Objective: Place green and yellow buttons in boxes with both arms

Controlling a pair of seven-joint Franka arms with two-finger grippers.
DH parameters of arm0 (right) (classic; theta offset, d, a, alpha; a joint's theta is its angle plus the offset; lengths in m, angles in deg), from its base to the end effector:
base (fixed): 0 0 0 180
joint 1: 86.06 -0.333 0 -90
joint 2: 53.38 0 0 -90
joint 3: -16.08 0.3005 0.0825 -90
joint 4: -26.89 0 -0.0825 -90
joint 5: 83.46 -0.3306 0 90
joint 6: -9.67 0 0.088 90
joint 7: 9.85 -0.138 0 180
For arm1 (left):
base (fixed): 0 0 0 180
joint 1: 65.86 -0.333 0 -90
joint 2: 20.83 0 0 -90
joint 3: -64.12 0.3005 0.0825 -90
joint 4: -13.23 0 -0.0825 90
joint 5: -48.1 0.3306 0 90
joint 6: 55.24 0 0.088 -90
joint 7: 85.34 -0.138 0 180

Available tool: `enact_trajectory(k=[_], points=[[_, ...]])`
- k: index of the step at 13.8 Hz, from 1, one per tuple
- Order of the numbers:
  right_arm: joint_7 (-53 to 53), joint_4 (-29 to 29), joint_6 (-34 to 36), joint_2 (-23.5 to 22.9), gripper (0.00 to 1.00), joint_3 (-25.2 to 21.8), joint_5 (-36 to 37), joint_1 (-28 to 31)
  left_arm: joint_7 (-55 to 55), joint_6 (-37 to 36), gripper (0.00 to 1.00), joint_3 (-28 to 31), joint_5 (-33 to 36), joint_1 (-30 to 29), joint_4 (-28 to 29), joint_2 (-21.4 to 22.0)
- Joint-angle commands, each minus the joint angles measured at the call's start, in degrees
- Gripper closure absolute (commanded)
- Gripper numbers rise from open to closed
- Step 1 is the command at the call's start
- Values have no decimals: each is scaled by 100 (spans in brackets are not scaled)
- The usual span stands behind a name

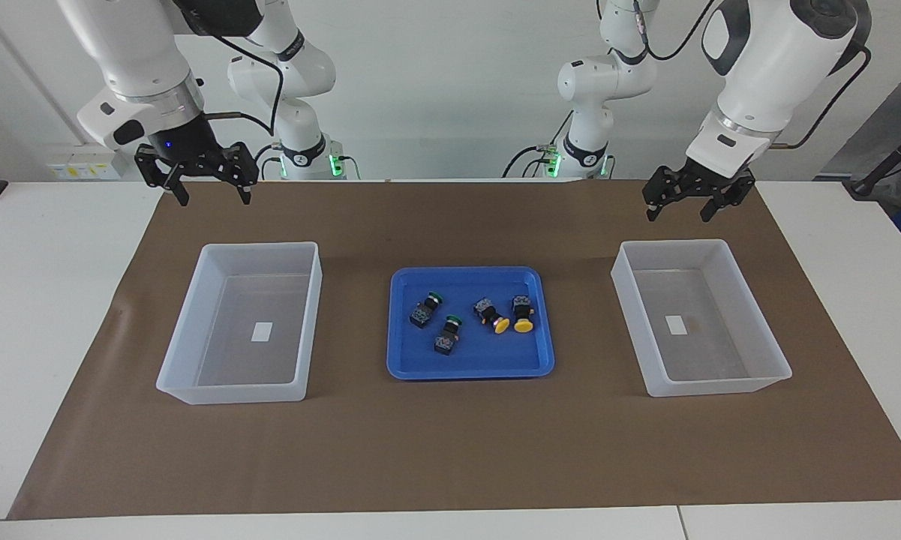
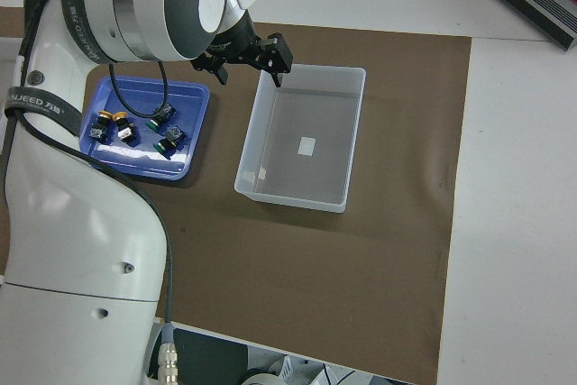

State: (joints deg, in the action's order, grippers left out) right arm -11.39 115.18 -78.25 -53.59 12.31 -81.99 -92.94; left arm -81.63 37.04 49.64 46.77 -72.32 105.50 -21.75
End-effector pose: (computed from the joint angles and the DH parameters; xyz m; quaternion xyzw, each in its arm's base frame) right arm 0.4980 0.0235 0.5855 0.9998 0.0133 -0.0045 0.0131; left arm 0.5024 -0.0730 0.5570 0.9992 -0.0370 -0.0090 0.0127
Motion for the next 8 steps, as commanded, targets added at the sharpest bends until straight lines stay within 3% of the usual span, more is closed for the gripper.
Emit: enact_trajectory(k=[1,8], points=[[57,4,-6,30,0,69,-41,100,-116,-60,0,-12,-52,-66,-95,-75],[40,3,161,74,0,87,-50,108,-99,150,0,-12,-60,-13,45,-40]])
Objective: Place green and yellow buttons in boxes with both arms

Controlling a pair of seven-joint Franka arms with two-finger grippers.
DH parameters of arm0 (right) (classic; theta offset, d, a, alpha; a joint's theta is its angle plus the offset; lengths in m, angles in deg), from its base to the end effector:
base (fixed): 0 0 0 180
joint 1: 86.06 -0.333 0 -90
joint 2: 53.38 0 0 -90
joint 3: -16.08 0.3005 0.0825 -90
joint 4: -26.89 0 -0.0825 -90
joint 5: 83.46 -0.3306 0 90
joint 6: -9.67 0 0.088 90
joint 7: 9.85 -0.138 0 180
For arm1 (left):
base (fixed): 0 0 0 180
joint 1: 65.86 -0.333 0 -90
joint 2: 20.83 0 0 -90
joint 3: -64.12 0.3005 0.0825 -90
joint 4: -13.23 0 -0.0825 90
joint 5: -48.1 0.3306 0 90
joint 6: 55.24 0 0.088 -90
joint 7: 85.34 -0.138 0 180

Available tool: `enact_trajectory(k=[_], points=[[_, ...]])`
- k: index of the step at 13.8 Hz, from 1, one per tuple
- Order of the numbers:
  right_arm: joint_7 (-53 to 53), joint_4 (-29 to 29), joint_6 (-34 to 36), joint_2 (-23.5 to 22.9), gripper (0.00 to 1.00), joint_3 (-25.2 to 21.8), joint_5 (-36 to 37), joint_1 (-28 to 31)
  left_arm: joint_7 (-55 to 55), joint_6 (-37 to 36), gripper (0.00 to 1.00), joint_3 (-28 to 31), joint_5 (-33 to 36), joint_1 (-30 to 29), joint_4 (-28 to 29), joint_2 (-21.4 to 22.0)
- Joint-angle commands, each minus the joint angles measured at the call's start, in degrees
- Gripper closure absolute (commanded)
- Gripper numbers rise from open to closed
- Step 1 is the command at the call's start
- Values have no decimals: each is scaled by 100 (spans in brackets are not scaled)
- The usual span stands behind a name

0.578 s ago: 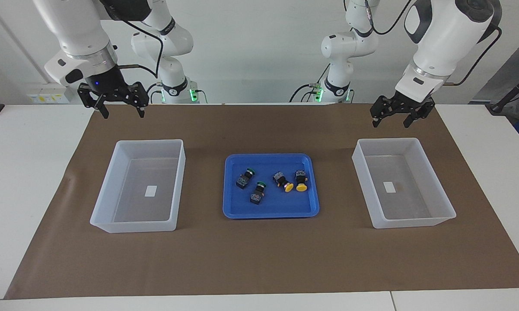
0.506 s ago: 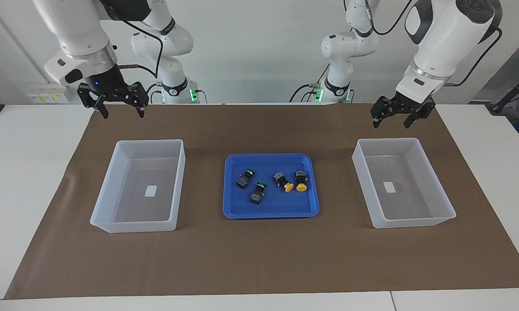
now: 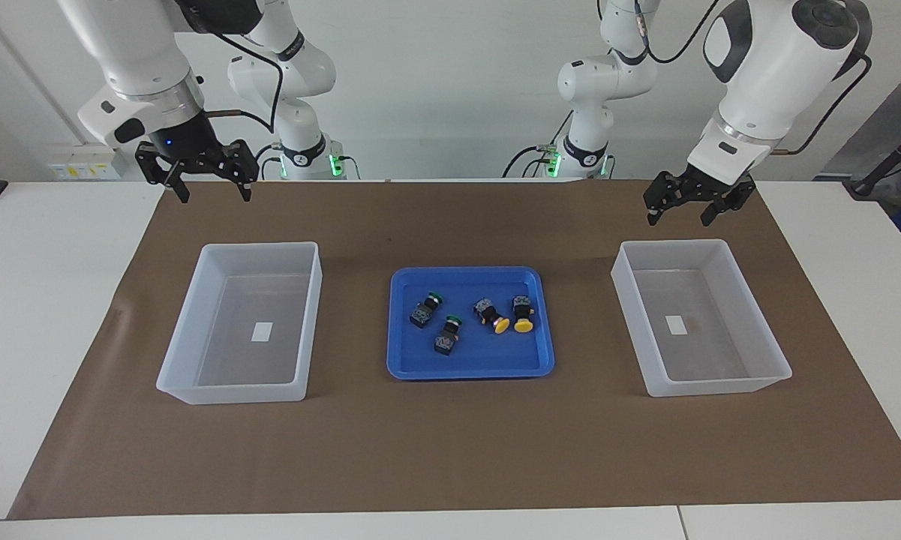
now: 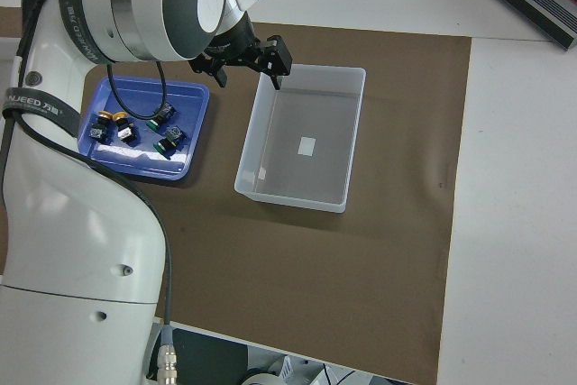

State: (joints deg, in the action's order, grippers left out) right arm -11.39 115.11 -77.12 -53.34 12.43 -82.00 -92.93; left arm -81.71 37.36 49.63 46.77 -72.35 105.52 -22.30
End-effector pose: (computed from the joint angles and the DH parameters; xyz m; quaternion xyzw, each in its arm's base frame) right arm 0.4942 0.0241 0.5865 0.9997 0.0141 -0.0116 0.0132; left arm 0.5053 -0.0727 0.5526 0.9991 -0.0375 -0.0112 0.0137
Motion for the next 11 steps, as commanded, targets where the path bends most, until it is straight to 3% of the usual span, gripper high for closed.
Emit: enact_trajectory(k=[1,3,5,11], points=[[-4,11,39,49,0,76,-58,107,-91,222,0,-11,-60,16,79,24],[-22,168,22,136,0,76,-58,107,-82,416,0,-28,-60,34,220,24],[-48,852,-521,460,0,93,-67,20,-56,591,0,-37,-60,86,299,-28],[-197,995,-690,497,0,102,-93,19,1182,1724,0,-28,-52,745,817,-406]])
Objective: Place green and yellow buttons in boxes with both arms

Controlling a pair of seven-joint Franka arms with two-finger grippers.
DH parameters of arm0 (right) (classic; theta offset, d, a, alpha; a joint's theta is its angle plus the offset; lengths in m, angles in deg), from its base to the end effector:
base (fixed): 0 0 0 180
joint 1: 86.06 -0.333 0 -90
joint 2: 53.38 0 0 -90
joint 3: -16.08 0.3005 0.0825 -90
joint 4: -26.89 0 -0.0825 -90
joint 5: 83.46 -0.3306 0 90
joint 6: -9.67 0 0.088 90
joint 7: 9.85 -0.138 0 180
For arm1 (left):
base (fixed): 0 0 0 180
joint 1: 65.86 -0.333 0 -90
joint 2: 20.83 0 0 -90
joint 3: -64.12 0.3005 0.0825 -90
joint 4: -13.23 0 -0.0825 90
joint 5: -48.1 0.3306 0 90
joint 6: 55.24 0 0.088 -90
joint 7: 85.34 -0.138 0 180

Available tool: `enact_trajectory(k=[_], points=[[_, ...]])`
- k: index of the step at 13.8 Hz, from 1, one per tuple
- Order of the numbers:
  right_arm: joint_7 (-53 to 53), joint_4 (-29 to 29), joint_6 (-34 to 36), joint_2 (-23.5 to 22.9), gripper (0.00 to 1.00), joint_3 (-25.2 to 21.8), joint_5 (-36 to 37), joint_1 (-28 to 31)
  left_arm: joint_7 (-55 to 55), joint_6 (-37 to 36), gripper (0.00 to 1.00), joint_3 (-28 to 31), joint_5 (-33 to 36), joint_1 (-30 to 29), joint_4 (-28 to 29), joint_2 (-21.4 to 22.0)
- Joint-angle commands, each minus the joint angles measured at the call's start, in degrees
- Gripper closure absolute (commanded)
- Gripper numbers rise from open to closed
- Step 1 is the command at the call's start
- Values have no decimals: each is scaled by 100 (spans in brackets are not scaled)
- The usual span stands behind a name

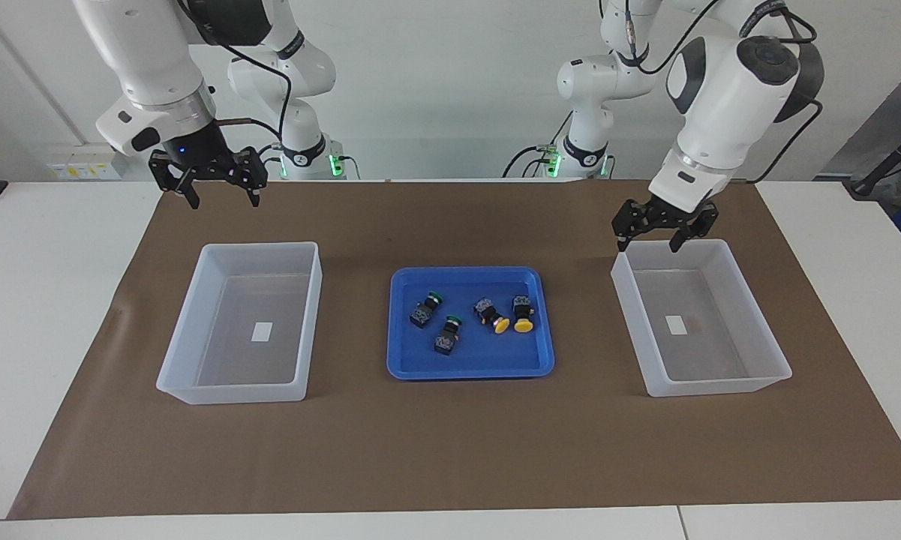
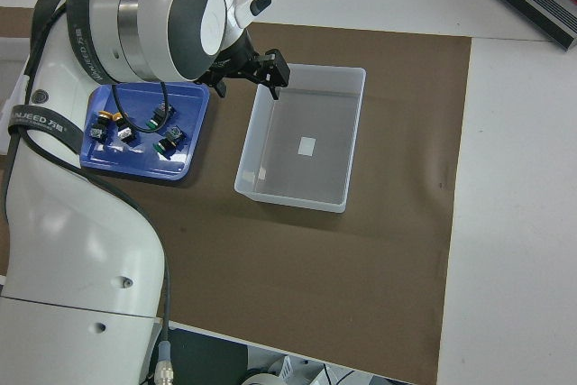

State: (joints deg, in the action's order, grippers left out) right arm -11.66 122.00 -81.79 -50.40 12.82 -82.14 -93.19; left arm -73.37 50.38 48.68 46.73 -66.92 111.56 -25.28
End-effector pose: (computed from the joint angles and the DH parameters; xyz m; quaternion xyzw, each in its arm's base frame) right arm 0.4858 0.0291 0.5685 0.9998 0.0184 -0.0054 0.0103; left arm 0.5239 -0.1330 0.5016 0.9993 -0.0174 0.0205 0.0273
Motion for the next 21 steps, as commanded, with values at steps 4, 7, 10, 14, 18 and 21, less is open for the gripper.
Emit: enact_trajectory(k=[4,7,10,14,18,21], points=[[-312,306,-285,203,0,63,-308,54,762,2083,0,59,-56,449,1239,-205],[-320,306,-285,203,0,63,-308,54,1007,2655,0,68,-47,799,1461,-581],[-390,376,-294,221,0,63,-317,45,1237,3122,0,76,-47,1098,1540,-925],[-908,639,-767,247,0,81,-334,-209,1527,3526,0,76,49,1398,1750,-1224],[-2031,1228,-1820,108,0,81,-343,-962,1536,3729,26,76,76,1512,2085,-1216],[-2928,1300,-2682,-550,0,81,-343,-1543,1545,3800,68,76,76,1547,2138,-1225]])
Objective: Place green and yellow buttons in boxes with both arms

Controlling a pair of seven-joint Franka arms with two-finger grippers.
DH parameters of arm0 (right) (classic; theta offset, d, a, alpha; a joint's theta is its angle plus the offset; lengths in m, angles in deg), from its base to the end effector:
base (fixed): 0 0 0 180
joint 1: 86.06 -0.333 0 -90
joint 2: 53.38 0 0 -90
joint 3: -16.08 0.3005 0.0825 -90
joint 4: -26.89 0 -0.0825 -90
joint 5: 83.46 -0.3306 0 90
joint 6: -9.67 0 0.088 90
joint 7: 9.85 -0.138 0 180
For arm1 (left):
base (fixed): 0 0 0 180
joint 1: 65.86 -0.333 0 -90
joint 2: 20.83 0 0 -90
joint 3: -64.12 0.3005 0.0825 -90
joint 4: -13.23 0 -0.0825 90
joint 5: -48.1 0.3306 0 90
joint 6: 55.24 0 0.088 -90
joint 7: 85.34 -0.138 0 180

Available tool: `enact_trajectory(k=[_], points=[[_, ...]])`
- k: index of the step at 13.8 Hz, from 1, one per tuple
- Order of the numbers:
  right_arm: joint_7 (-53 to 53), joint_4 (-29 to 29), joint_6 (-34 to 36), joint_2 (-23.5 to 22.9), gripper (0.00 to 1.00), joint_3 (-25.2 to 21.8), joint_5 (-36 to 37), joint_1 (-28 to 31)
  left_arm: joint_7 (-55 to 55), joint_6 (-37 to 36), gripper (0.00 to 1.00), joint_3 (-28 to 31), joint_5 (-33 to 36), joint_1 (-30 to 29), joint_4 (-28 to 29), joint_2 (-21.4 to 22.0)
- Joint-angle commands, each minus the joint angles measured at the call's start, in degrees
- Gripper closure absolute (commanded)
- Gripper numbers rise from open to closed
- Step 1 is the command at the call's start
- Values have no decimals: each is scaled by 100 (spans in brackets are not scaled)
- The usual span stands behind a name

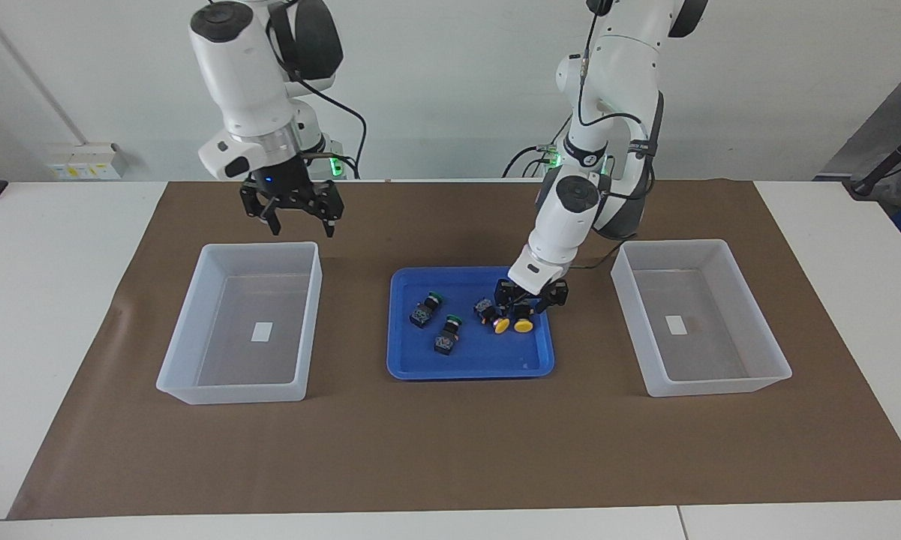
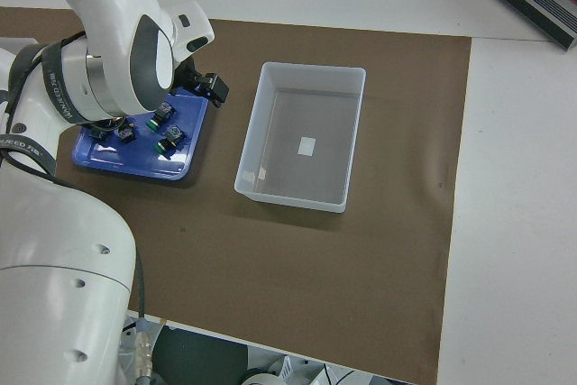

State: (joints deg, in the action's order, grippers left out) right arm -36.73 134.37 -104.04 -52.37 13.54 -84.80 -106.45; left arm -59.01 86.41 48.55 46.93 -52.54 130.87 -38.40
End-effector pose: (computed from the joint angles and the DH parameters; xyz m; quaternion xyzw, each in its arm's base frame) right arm 0.4966 0.1620 0.4945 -0.9945 0.0826 -0.0540 0.0345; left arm 0.4957 -0.2695 0.2969 0.9970 -0.0062 0.0327 0.0700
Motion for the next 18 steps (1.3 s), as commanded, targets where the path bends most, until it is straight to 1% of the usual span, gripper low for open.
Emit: enact_trajectory(k=[1,2,3,5,7,9,10,11,13,16,18], points=[[-685,62,-764,-590,0,8,-77,-350,109,197,82,88,56,109,207,87],[-984,62,-1098,-845,0,17,-77,-508,109,180,96,88,56,101,181,87],[-1265,71,-1432,-1074,0,8,-77,-632,109,127,100,88,56,66,128,87],[-1609,106,-1803,-1339,0,17,-77,-668,74,-152,100,97,56,-13,-152,105],[-1820,115,-1979,-1585,0,17,-121,-677,30,-976,100,97,65,-355,-739,166],[-2172,220,-2234,-1683,0,17,-515,-861,-67,-1908,100,97,73,-741,-1398,201],[-2217,282,-2287,-1683,1,17,-673,-870,-302,-2234,100,97,74,-969,-1671,193],[-2234,369,-2340,-1683,5,17,-762,-888,-626,-2394,100,97,65,-1180,-1779,201],[-2252,597,-2585,-1700,8,17,-780,-1028,-1355,-2440,100,89,65,-1734,-1832,193],[-2252,713,-2779,-1875,17,17,-780,-1107,-2358,-2317,100,88,56,-2472,-1719,201],[-2243,730,-2876,-1920,24,17,-780,-1186,-2624,-2011,100,97,56,-2737,-1412,236]])
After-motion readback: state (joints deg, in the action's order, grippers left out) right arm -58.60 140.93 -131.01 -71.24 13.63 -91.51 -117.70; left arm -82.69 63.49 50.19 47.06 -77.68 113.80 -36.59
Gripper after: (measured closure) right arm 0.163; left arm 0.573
